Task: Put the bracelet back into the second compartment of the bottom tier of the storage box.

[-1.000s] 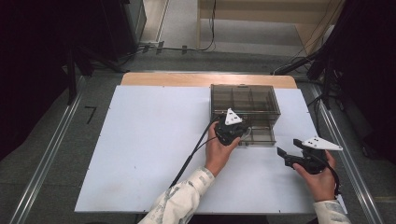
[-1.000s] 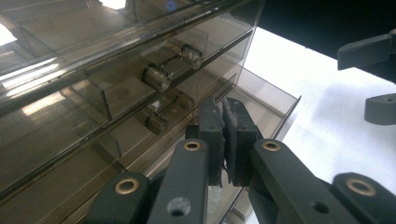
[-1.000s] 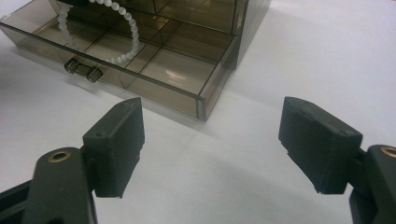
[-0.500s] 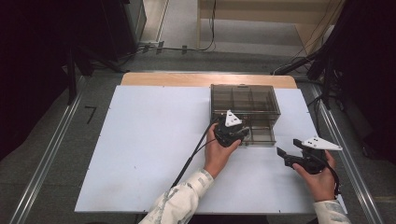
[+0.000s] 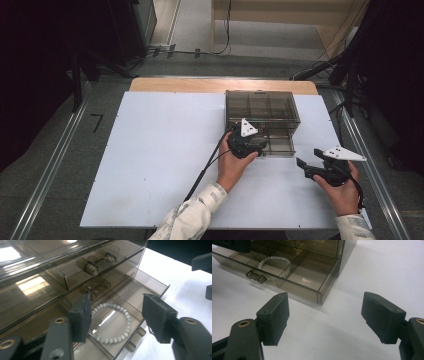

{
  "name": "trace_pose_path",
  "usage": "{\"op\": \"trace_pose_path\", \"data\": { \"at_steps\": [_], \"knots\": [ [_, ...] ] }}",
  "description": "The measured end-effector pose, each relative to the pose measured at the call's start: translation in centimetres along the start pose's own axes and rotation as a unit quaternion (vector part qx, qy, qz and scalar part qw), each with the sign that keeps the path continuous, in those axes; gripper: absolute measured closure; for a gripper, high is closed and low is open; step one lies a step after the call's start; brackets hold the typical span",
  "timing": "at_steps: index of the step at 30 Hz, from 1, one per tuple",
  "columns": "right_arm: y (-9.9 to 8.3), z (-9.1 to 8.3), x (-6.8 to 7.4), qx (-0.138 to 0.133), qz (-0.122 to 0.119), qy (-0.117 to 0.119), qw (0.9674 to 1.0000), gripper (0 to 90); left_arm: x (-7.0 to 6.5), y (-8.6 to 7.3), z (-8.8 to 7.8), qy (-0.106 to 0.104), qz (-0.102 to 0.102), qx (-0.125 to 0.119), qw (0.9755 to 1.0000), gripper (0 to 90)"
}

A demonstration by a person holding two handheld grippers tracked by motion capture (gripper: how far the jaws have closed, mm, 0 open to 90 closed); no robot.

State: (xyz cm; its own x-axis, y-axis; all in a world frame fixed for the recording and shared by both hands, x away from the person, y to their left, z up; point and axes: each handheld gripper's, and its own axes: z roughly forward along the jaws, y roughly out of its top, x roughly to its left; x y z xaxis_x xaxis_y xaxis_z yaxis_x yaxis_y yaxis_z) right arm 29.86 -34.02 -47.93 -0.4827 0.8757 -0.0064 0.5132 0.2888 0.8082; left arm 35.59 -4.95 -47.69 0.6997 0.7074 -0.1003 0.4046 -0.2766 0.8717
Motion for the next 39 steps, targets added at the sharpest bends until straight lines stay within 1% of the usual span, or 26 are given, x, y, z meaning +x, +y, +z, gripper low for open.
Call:
{"op": "trace_pose_path", "data": {
  "at_steps": [3,5,7,9,10,12,17,18,21,23,25,28,33,35,37,39],
  "knots": [
    [0.0,0.0,0.0,-0.001,0.000,0.000,1.0000,21.0,-0.2,0.0,-0.3,0.002,0.006,0.004,1.0000,35.1],
    [0.0,0.0,0.0,-0.001,0.000,0.000,1.0000,21.1,-0.3,0.1,-0.7,0.000,0.005,0.007,1.0000,31.1],
    [0.0,0.0,0.0,-0.001,0.000,-0.001,1.0000,21.1,-0.4,0.1,-1.1,0.002,0.004,0.004,1.0000,26.1],
    [0.0,-0.1,0.0,-0.001,0.000,-0.001,1.0000,21.1,-0.4,0.1,-1.5,0.005,0.009,0.004,0.9999,23.4],
    [0.0,-0.1,0.0,-0.001,0.000,-0.001,1.0000,21.0,-0.4,0.1,-1.7,0.007,0.007,0.000,1.0000,21.1],
    [0.0,-0.1,0.0,-0.001,-0.001,-0.001,1.0000,21.0,-0.3,0.1,-2.0,0.007,0.010,0.005,0.9999,20.2],
    [0.0,-0.1,0.0,-0.001,0.000,-0.001,1.0000,21.0,0.2,-0.4,-3.0,0.015,0.006,0.000,0.9999,14.7],
    [0.0,-0.1,0.0,-0.001,-0.001,-0.001,1.0000,21.0,0.3,-0.6,-3.2,0.014,0.007,-0.001,0.9999,14.5],
    [0.0,0.0,0.1,0.001,0.000,-0.002,1.0000,21.0,0.8,-0.8,-4.0,0.023,0.008,0.001,0.9997,11.8],
    [0.0,0.0,0.1,0.001,-0.001,-0.003,1.0000,21.0,1.0,-0.9,-4.6,0.028,0.006,-0.007,0.9996,11.4],
    [0.0,0.0,0.1,0.000,-0.001,-0.003,1.0000,21.0,1.4,-1.0,-5.2,0.027,0.007,-0.011,0.9996,10.9],
    [0.0,0.0,0.1,0.000,-0.001,-0.003,1.0000,21.0,1.9,-1.3,-6.2,0.034,0.007,-0.008,0.9994,9.5],
    [0.0,0.0,0.1,0.002,-0.002,-0.005,1.0000,21.0,3.2,-1.9,-7.8,0.052,-0.001,-0.011,0.9986,9.4],
    [0.0,0.0,0.2,0.003,-0.002,-0.005,1.0000,21.0,3.7,-2.2,-8.4,0.056,-0.007,-0.014,0.9983,9.4],
    [0.0,0.0,0.2,0.003,-0.002,-0.005,1.0000,21.0,4.1,-2.5,-9.0,0.058,-0.010,-0.013,0.9982,9.4],
    [0.0,0.0,0.2,0.003,-0.002,-0.005,1.0000,21.0,4.4,-2.9,-9.6,0.062,-0.011,-0.016,0.9979,9.4]
  ]
}}
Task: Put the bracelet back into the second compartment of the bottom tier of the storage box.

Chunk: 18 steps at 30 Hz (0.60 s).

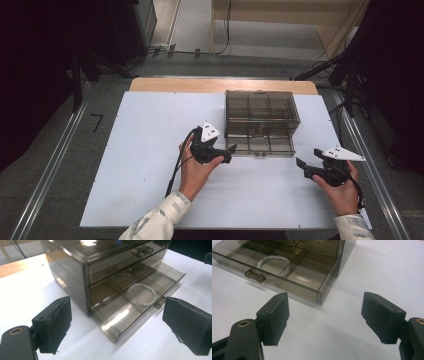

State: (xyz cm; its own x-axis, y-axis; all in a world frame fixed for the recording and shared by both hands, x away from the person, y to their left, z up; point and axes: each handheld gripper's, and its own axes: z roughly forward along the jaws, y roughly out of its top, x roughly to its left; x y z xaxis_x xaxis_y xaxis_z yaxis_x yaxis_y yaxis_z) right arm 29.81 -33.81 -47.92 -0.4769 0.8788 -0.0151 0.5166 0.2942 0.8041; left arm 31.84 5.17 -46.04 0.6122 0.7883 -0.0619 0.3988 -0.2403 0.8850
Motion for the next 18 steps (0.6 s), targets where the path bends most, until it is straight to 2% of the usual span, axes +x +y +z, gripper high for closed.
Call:
{"op": "trace_pose_path", "data": {
  "at_steps": [9,18],
  "knots": [
    [0.0,0.0,0.0,0.001,-0.002,-0.003,1.0000,21.0,1.3,-1.0,-1.8,0.012,0.003,0.002,0.9999,8.1],
    [0.0,0.1,0.1,0.004,-0.002,-0.003,1.0000,21.0,3.0,-2.2,-2.6,0.028,-0.017,0.007,0.9994,5.3]
  ]
}}
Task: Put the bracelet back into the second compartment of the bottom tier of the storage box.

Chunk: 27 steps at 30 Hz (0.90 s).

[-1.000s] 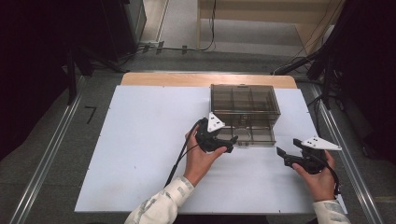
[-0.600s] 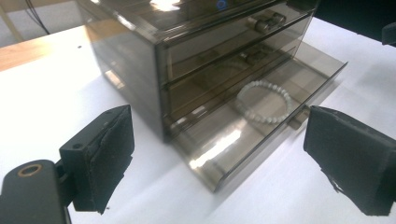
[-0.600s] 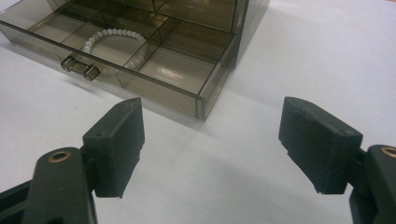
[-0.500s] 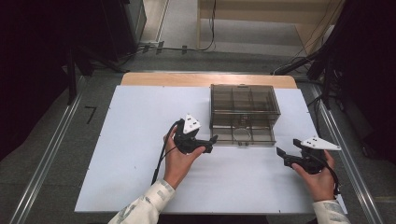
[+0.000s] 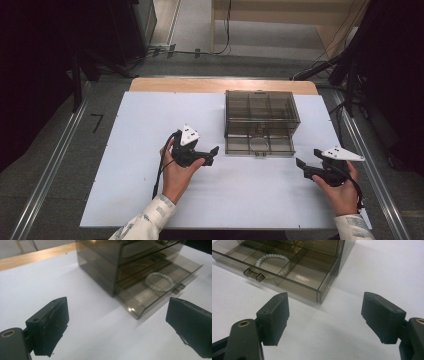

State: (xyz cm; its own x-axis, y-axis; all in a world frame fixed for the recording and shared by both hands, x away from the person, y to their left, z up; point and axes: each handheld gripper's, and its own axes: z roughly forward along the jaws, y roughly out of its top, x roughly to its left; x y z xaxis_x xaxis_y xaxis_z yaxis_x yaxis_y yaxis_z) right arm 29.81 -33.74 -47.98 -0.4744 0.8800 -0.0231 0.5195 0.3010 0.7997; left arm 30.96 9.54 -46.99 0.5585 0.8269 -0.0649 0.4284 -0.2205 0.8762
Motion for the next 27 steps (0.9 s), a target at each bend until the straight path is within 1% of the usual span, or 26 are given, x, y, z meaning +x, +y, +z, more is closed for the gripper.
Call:
{"op": "trace_pose_path", "data": {
  "at_steps": [3,5,7,8,10,12,14,17,19,20,22,25,27],
  "knots": [
    [0.0,0.0,0.0,-0.001,-0.001,0.000,1.0000,21.0,0.4,-0.4,-0.3,0.004,-0.004,-0.004,1.0000,5.2],
    [0.0,0.0,0.0,-0.001,-0.001,-0.001,1.0000,21.0,0.8,-0.7,-0.6,0.005,-0.008,-0.002,1.0000,5.2],
    [0.0,0.0,0.0,0.000,-0.001,-0.001,1.0000,21.0,1.2,-1.0,-0.8,0.013,-0.015,0.000,0.9998,5.2],
    [0.0,0.0,0.0,0.000,-0.001,-0.001,1.0000,21.0,1.4,-1.1,-0.9,0.013,-0.019,0.003,0.9997,5.2],
    [0.0,0.0,0.0,-0.001,-0.001,0.000,1.0000,21.1,1.8,-1.2,-1.3,0.023,-0.025,0.005,0.9994,5.2],
    [0.0,0.0,0.0,-0.001,-0.001,-0.001,1.0000,21.0,2.3,-1.4,-1.7,0.018,-0.033,-0.003,0.9993,5.3],
    [0.0,0.0,0.0,-0.002,0.000,-0.001,1.0000,21.0,2.8,-1.7,-2.2,0.018,-0.042,-0.009,0.9989,5.4],
    [0.0,-0.1,0.0,-0.001,0.001,-0.001,1.0000,21.0,3.5,-2.2,-2.8,0.028,-0.051,-0.007,0.9983,5.4],
    [0.0,-0.1,0.0,-0.002,0.001,-0.001,1.0000,21.0,3.9,-2.6,-3.3,0.030,-0.054,-0.009,0.9981,5.3],
    [0.0,-0.2,0.0,-0.002,0.001,0.000,1.0000,21.0,4.1,-2.8,-3.6,0.033,-0.056,-0.005,0.9979,5.3],
    [0.0,-0.2,0.0,-0.003,0.000,0.000,1.0000,21.0,4.4,-2.9,-4.0,0.045,-0.056,0.000,0.9974,5.3],
    [0.0,-0.2,0.0,-0.003,0.000,0.000,1.0000,21.0,4.9,-3.3,-4.8,0.036,-0.063,-0.014,0.9972,5.3],
    [-0.1,-0.2,0.0,-0.003,0.000,0.001,1.0000,21.0,5.0,-3.5,-5.1,0.040,-0.063,-0.011,0.9972,5.3]
  ]
}}
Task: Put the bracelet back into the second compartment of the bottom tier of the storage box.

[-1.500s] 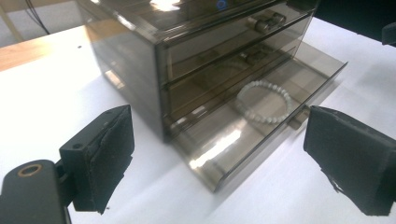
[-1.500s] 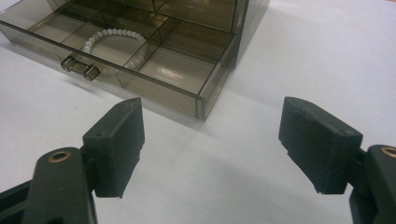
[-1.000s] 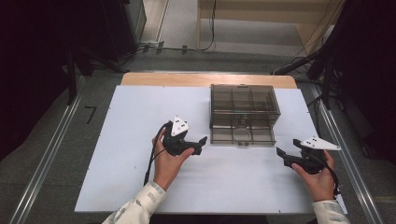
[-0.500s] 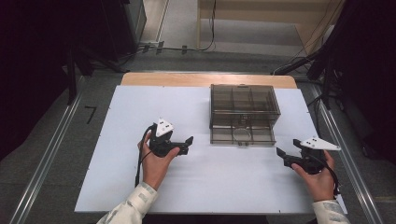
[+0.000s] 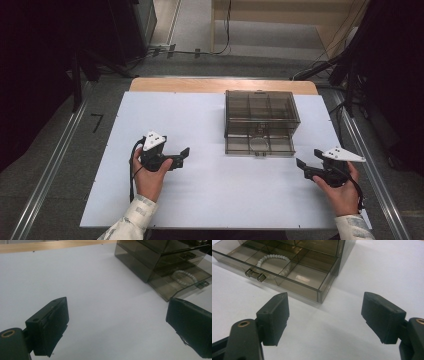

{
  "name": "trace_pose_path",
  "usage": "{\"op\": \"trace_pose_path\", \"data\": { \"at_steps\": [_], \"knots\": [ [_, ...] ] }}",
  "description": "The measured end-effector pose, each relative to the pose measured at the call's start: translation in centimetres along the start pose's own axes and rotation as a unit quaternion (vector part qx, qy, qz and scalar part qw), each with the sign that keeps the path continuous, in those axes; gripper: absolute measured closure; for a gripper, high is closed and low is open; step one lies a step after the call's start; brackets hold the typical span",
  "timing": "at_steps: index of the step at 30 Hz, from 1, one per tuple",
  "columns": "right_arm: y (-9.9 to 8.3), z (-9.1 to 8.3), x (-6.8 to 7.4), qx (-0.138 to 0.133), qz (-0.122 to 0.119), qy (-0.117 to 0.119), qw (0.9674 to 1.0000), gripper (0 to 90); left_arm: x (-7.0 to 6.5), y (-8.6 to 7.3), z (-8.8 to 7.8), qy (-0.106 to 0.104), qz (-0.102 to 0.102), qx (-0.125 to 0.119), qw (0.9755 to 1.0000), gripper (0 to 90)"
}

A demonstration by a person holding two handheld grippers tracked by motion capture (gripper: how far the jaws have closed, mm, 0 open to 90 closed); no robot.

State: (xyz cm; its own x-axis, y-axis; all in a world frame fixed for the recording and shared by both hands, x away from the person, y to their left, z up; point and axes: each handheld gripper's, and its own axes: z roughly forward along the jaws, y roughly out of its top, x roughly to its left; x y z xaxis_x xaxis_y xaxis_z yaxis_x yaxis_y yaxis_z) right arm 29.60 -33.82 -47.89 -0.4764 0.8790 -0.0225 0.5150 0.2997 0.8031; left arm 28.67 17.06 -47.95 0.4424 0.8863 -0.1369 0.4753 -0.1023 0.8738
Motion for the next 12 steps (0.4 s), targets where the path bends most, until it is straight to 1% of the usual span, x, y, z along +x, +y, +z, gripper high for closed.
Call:
{"op": "trace_pose_path", "data": {
  "at_steps": [1,2,7,9,10,12],
  "knots": [
    [0.0,0.0,0.0,-0.001,-0.001,0.000,1.0000,21.0,0.1,-0.1,-0.1,-0.001,-0.001,0.002,1.0000,5.3],
    [0.0,0.0,0.0,0.000,0.000,0.000,1.0000,21.0,0.2,-0.2,-0.2,0.004,-0.001,0.004,1.0000,5.3],
    [0.0,-0.1,0.0,-0.001,0.001,0.000,1.0000,21.0,0.4,-0.6,-0.9,-0.008,-0.003,0.005,1.0000,5.3],
    [0.0,0.0,0.0,0.001,0.000,0.000,1.0000,21.0,0.4,-0.6,-1.2,-0.003,-0.002,0.009,1.0000,5.3],
    [0.0,0.0,0.0,0.001,0.001,0.000,1.0000,21.0,0.4,-0.6,-1.3,-0.003,0.001,0.010,0.9999,5.3],
    [0.0,0.0,0.0,-0.001,0.001,0.000,1.0000,21.0,0.4,-0.8,-1.6,-0.009,0.001,0.005,0.9999,5.3]
  ]
}}
